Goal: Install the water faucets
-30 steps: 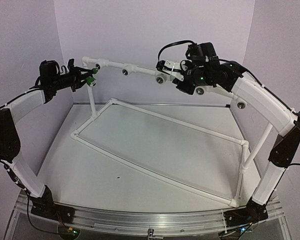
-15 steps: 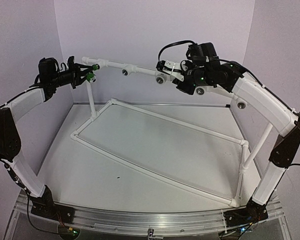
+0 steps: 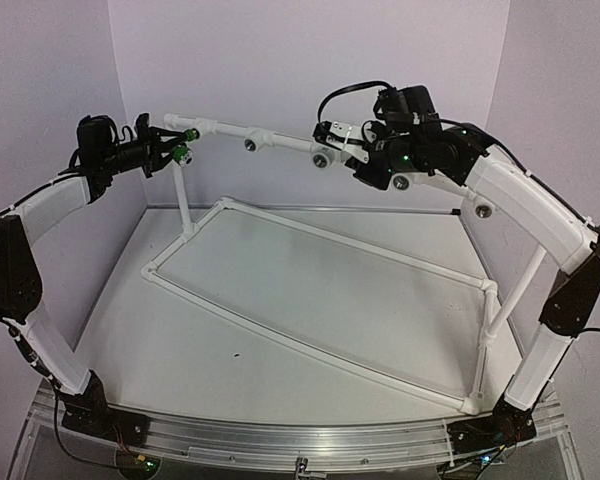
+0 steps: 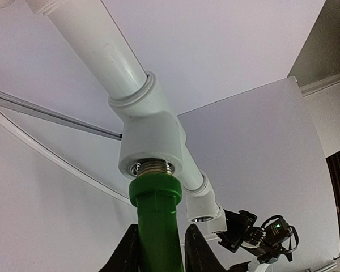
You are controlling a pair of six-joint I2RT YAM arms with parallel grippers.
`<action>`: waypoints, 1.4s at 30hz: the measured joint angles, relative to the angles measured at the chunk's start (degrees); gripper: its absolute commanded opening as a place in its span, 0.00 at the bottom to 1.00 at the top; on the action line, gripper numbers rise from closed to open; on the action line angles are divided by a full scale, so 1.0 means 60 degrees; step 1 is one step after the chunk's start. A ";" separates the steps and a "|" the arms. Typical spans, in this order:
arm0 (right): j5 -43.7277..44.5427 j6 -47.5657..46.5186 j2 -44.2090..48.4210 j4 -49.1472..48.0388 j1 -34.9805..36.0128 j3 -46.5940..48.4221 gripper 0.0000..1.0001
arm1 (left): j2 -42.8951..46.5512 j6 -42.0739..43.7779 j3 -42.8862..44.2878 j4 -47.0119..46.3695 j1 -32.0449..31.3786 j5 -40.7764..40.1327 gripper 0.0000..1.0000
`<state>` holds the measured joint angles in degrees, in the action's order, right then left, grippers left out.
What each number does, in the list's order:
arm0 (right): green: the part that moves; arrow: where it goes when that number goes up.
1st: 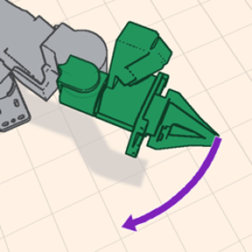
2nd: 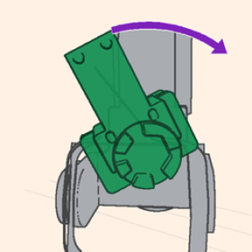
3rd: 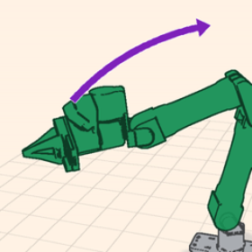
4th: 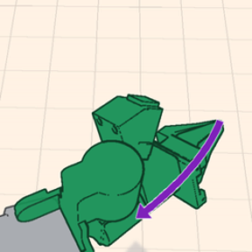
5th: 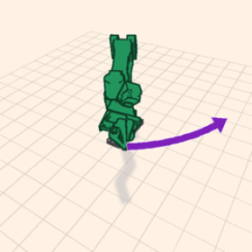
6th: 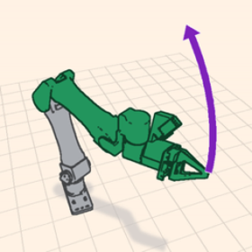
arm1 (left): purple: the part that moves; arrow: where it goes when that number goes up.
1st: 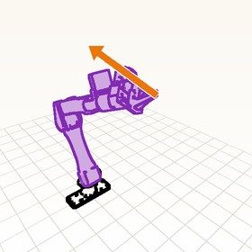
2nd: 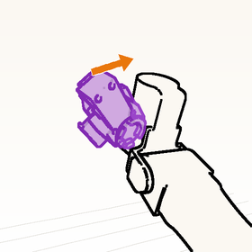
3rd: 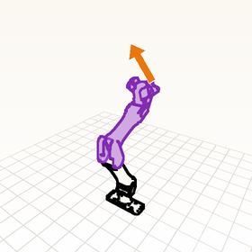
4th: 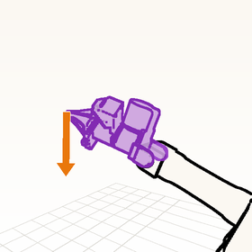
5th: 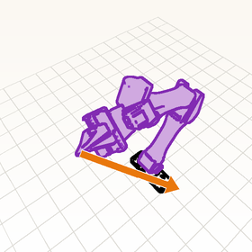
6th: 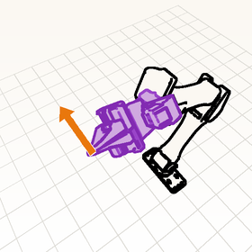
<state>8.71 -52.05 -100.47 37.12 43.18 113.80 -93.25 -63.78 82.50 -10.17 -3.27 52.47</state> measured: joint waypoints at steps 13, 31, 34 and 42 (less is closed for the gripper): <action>0.0000 0.0002 0.0010 -0.0009 -0.0022 -0.0004 0.00 | -0.0342 -0.0733 -0.0064 -0.0778 0.0032 0.0452 0.00; -0.0004 0.0007 0.0011 0.0001 -0.0025 -0.0005 0.00 | -0.0416 -0.1235 -0.0163 -0.1369 0.0047 0.0738 0.00; -0.0004 0.0007 0.0011 0.0004 -0.0025 -0.0005 0.00 | -0.0431 -0.1509 -0.0337 -0.1804 0.0047 0.0744 0.00; -0.0002 0.0025 0.0015 0.0032 -0.0053 -0.0007 0.00 | -0.0767 -0.1925 -0.0357 -0.2546 -0.0033 0.0921 0.00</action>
<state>8.70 -51.91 -100.38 37.31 42.86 113.76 -97.85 -75.33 80.36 -25.45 -3.46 57.99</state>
